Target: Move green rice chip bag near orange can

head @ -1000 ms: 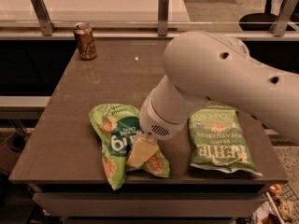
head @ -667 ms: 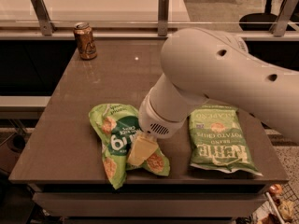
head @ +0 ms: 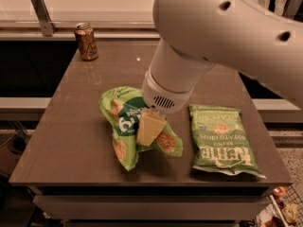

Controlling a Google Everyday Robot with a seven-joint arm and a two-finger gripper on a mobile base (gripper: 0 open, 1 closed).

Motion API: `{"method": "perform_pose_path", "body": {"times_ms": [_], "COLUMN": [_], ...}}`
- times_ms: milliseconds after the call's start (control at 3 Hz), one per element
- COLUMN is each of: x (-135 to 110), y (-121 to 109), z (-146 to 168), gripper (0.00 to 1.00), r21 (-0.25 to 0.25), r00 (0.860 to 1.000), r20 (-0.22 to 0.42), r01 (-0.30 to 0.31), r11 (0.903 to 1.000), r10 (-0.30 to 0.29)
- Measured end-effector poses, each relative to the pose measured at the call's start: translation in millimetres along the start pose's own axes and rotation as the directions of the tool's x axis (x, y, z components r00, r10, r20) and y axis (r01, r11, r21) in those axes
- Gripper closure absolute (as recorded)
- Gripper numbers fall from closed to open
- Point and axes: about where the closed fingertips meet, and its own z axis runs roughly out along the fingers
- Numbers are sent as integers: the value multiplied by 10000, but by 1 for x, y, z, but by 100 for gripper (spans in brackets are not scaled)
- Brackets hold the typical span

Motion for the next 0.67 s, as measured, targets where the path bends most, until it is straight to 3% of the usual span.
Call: {"method": "perform_pose_path", "body": {"times_ms": [333, 667], "x": [-6, -16], "y": [-26, -65], "z": [-30, -52], "gripper": [100, 100], "r21": [740, 1555], "r00": [9992, 9978], "r20": [-337, -397], "r01": [251, 584], "r11": [9969, 9861], "r10": [-227, -528]}}
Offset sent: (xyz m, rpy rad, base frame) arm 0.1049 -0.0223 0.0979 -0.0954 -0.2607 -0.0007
